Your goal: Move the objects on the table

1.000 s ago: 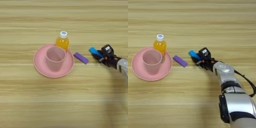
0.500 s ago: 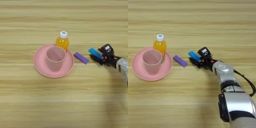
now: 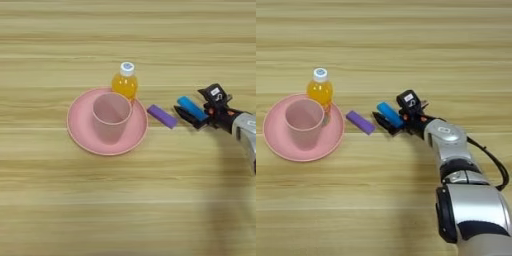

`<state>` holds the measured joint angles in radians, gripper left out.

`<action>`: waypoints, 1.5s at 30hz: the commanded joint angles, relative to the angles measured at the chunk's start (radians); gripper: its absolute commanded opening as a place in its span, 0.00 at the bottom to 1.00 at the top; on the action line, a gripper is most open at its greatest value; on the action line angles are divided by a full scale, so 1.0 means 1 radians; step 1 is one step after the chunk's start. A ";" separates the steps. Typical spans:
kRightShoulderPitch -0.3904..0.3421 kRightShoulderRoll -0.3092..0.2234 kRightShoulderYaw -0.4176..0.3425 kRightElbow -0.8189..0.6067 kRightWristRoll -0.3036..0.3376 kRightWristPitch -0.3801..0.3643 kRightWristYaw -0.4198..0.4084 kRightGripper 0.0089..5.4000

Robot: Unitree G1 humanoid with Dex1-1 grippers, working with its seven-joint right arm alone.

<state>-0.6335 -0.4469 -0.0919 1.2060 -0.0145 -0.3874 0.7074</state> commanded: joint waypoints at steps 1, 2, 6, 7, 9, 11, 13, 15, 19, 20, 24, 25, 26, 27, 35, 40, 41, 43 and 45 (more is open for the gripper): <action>-0.088 -0.022 -0.025 -0.081 0.034 -0.044 -0.005 0.99; -0.088 -0.020 -0.029 -0.089 0.039 -0.048 -0.001 0.99; -0.083 -0.010 -0.044 -0.128 0.064 -0.068 0.023 0.99; -0.081 -0.007 -0.048 -0.140 0.072 -0.072 0.031 0.99; -0.077 -0.001 -0.056 -0.164 0.090 -0.080 0.048 0.99; -0.072 0.005 -0.063 -0.192 0.109 -0.085 0.066 0.99; -0.065 0.011 -0.068 -0.222 0.130 -0.083 0.087 0.99; -0.053 0.018 -0.074 -0.271 0.154 -0.082 0.109 0.99; -0.024 0.032 -0.080 -0.375 0.199 -0.070 0.143 0.99; -0.011 0.039 -0.077 -0.418 0.212 -0.064 0.155 0.99; 0.046 0.057 -0.060 -0.597 0.255 -0.014 0.182 0.99; 0.057 0.059 -0.057 -0.632 0.262 0.002 0.183 0.99; 0.068 0.061 -0.053 -0.668 0.268 0.017 0.182 0.99; 0.080 0.064 -0.049 -0.704 0.274 0.034 0.182 0.99; 0.135 0.083 -0.017 -0.900 0.299 0.139 0.171 0.99; 0.152 0.101 0.003 -0.975 0.310 0.182 0.170 0.99; 0.156 0.105 0.008 -0.988 0.311 0.188 0.169 0.99; 0.162 0.111 0.019 -1.010 0.314 0.201 0.169 0.99; 0.165 0.124 0.032 -1.026 0.317 0.215 0.171 0.99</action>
<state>-0.4139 -0.3197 -0.0659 0.2492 0.2824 -0.1803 0.9020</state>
